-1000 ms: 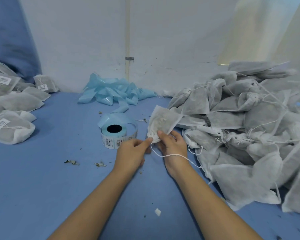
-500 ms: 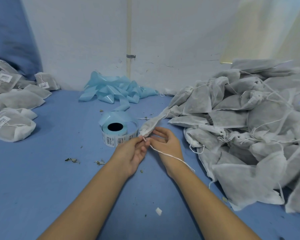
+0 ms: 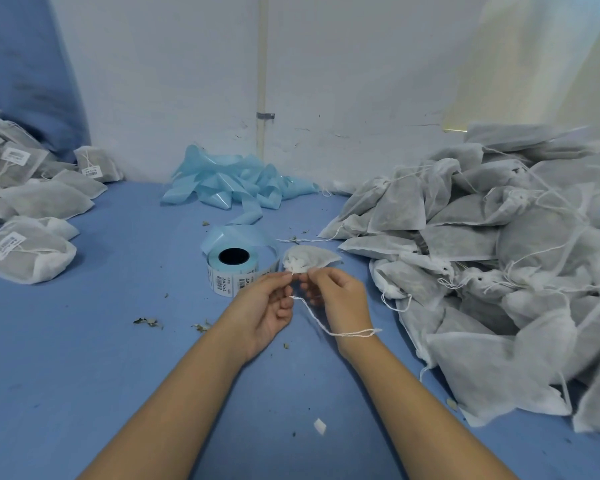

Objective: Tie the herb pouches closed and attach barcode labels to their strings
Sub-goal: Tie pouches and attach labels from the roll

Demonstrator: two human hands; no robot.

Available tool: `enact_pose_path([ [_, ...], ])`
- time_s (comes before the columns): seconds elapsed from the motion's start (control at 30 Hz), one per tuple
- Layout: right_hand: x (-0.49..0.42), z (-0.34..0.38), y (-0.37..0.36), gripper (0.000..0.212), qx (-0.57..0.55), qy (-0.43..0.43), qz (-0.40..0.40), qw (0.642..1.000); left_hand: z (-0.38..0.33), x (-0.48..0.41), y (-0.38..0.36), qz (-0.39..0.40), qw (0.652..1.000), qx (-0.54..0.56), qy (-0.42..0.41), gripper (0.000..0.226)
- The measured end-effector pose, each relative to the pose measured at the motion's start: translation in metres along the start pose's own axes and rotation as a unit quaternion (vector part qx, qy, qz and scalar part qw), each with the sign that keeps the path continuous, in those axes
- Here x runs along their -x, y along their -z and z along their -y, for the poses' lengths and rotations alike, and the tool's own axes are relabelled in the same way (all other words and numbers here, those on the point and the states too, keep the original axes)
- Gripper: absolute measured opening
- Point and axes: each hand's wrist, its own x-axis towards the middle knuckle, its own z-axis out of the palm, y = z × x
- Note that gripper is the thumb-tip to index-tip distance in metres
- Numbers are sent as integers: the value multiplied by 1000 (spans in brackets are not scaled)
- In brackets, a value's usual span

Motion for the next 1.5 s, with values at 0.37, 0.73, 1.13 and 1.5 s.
enact_pose_path([
  [0.37, 2, 6, 3, 18, -18, -51, 68, 996, 7, 5, -3, 39, 991, -109, -70, 24],
  [0.73, -6, 8, 15, 14, -124, -98, 43, 986, 12, 3, -13, 34, 992, -112, -55, 30],
  [1.13, -10, 10, 28, 10, -213, -119, 108, 964, 22, -1, -1, -112, 778, -510, -349, 18],
  [1.5, 3, -1, 5, 21, 96, 58, -8, 994, 25, 1, -2, -150, 763, -524, -348, 15],
])
